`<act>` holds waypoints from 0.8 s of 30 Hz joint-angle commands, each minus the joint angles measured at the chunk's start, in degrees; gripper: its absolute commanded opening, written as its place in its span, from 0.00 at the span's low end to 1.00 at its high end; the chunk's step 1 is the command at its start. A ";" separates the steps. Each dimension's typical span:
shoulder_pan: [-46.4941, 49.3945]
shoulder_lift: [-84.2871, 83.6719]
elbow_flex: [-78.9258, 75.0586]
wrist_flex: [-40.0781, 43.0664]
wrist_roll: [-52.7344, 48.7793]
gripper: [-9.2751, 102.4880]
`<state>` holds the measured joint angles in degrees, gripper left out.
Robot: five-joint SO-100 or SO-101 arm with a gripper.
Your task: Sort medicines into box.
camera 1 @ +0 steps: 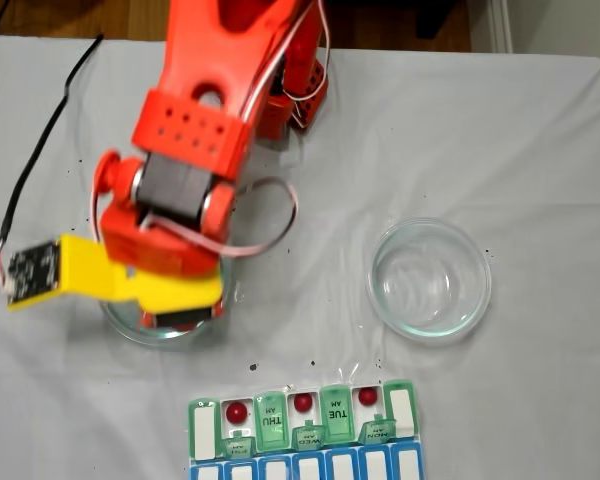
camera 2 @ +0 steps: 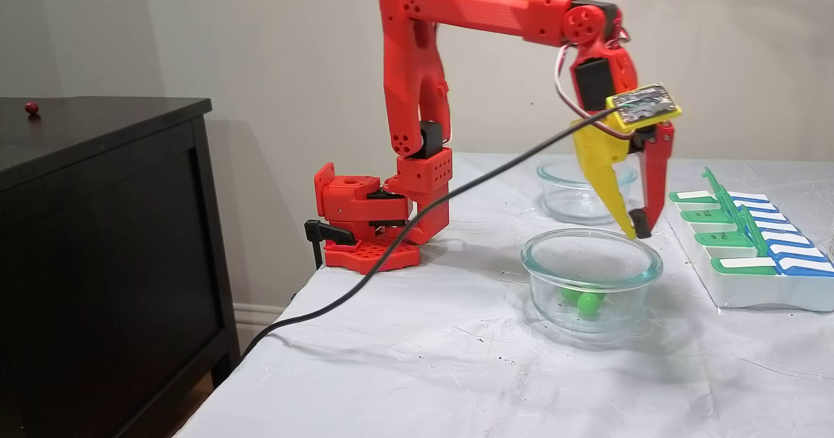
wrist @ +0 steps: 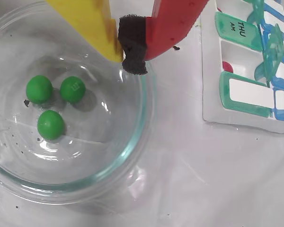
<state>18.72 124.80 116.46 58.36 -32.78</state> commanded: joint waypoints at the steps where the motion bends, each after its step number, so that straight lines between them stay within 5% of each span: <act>1: 1.58 13.36 1.49 0.00 -1.49 0.08; 5: 3.69 5.10 -6.33 7.82 -2.02 0.09; 24: 6.42 -1.23 -2.72 11.51 14.59 0.25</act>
<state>24.08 121.55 114.35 70.49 -21.45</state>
